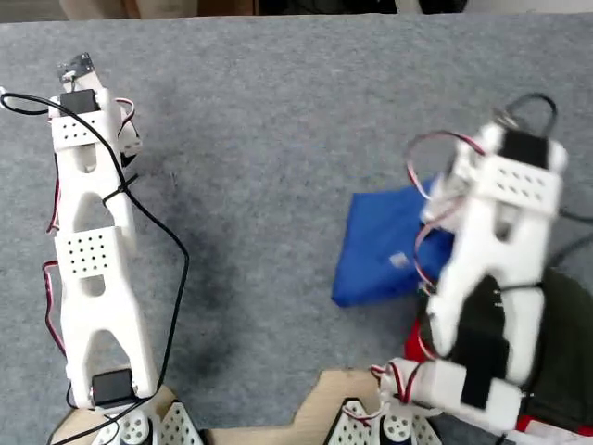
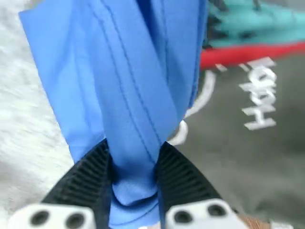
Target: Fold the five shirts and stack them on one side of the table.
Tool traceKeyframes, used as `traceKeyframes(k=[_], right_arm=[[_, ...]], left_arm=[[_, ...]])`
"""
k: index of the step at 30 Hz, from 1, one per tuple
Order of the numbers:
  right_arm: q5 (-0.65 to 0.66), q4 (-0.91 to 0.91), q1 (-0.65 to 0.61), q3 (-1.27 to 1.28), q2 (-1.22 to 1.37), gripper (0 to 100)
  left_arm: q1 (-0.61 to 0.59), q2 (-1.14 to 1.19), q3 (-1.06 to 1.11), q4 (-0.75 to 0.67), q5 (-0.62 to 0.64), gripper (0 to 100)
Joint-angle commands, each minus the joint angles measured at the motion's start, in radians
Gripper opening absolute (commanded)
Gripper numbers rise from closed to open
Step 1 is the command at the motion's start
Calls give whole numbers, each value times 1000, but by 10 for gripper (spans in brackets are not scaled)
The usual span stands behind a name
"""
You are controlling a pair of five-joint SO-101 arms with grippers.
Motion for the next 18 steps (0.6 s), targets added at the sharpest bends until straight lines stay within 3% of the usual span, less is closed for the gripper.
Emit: traceKeyframes(k=[1,10,18], right_arm=[[107,23,171,50,-119,5],[342,21,536,47,-191,5],[512,-9,760,19,-183,5]], left_arm=[[-8,-62,-6,-15,-8,23],[-8,-62,-5,-14,-8,23],[-8,-59,-3,-14,-8,23]])
